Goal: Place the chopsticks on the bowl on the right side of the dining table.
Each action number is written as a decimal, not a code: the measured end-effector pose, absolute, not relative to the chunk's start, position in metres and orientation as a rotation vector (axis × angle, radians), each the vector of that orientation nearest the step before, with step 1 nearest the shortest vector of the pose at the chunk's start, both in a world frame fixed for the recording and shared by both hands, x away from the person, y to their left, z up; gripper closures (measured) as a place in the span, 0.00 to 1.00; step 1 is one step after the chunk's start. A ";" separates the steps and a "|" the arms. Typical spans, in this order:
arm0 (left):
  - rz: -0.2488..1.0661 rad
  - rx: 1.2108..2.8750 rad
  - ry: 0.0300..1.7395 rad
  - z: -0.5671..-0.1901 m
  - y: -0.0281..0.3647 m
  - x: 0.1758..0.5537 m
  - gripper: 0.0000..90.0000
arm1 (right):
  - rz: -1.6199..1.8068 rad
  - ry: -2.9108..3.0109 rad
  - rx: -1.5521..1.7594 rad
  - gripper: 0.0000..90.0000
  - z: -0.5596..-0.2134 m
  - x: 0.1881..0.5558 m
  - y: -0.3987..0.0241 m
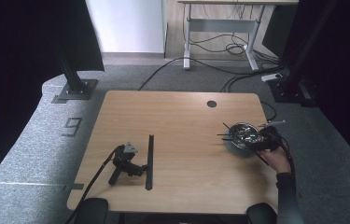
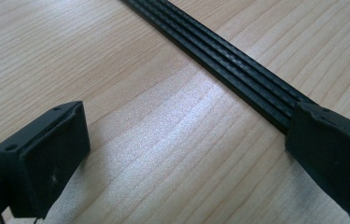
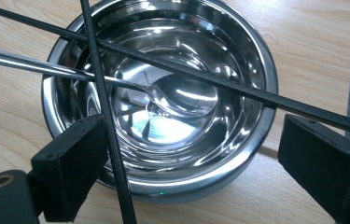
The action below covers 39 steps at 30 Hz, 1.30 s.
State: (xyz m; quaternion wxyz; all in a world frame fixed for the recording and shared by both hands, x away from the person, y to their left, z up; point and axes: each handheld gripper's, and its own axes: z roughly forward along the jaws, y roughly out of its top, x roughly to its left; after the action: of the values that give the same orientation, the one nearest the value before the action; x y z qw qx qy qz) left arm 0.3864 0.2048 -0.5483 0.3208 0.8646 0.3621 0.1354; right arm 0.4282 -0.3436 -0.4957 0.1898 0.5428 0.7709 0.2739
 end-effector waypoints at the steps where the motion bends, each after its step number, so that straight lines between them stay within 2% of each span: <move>1: 0.355 2.272 0.951 -0.548 0.205 0.386 0.00 | 0.771 2.167 1.527 0.09 -0.496 0.428 -0.345; 39: 0.356 2.272 0.951 -0.548 0.205 0.386 0.00 | 0.776 2.050 1.619 0.12 -0.498 0.422 -0.391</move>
State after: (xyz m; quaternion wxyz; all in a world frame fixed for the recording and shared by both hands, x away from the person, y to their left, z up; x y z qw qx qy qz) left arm 0.3864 0.2048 -0.5482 0.3208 0.8647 0.3620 0.1355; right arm 0.4215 -0.3913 -0.4981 0.2069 0.5813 0.7360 0.2787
